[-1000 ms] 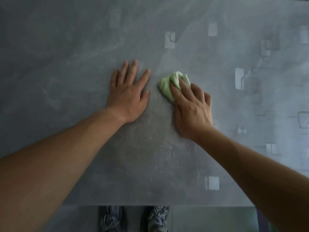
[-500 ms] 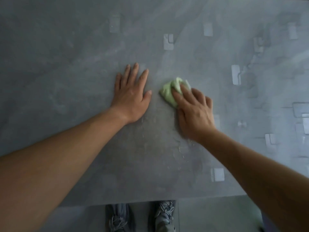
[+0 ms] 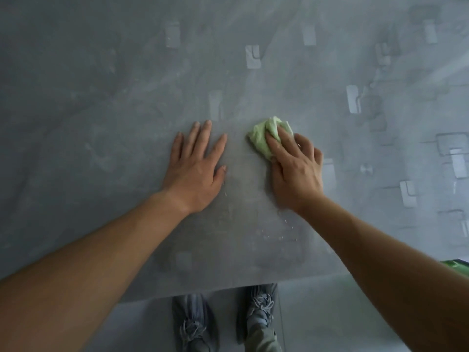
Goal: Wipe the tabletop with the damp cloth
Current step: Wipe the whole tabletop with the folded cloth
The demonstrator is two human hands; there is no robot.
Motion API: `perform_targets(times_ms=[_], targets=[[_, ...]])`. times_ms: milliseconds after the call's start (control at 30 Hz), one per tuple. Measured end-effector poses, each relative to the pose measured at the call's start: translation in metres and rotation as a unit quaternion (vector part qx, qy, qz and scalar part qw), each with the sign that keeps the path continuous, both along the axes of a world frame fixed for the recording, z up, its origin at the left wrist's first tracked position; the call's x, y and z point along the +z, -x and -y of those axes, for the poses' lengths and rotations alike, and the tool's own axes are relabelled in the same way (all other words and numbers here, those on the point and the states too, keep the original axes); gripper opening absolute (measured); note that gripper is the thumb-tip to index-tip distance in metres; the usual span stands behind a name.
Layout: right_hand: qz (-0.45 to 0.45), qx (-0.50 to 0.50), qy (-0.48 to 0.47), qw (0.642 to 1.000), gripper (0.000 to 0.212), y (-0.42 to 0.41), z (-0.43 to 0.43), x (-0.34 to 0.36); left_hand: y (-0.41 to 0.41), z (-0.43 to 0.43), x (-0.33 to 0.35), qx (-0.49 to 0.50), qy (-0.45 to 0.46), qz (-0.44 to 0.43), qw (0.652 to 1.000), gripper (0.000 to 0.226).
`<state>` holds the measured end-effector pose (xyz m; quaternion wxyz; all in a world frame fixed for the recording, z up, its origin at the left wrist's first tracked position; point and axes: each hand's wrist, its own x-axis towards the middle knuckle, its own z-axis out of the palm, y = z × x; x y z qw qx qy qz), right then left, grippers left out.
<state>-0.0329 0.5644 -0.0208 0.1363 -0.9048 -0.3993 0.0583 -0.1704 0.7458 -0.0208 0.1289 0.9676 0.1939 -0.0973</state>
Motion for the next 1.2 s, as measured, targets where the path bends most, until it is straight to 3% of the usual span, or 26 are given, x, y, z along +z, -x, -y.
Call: perform_targets(times_ms=[67,233,400,600,833,967,1067,1200], targets=[[0.003,-0.022,-0.008,1.000,0.055,0.020,0.001,-0.002,-0.001,0.000,0.001,0.004,0.004,0.000,1.000,0.064],[0.009,0.100,0.008,0.995,0.054,0.028,0.032,-0.001,0.007,0.013,0.005,0.013,0.016,0.014,1.000,0.062],[0.008,-0.056,0.003,0.998,0.055,0.016,0.034,0.002,0.028,0.037,0.006,-0.003,0.014,0.014,1.000,0.067],[0.007,0.060,0.004,0.998,0.053,0.069,0.067,0.000,0.036,0.044,0.001,0.007,0.016,0.013,1.000,0.066],[-0.004,-0.117,0.014,0.993,0.055,0.052,0.076,0.000,0.060,0.059,-0.002,0.007,0.020,0.041,0.999,0.060],[0.002,-0.074,0.006,0.997,0.054,0.115,0.085,0.001,0.077,0.078,-0.004,0.021,0.021,0.058,0.998,0.062],[0.018,-0.002,0.017,1.000,0.054,0.103,0.097,0.000,0.084,0.087,-0.009,0.018,0.010,0.052,0.998,0.063],[0.009,-0.126,0.032,0.991,0.060,0.067,0.090,-0.001,0.085,0.088,-0.010,0.029,0.000,0.059,0.998,0.062]])
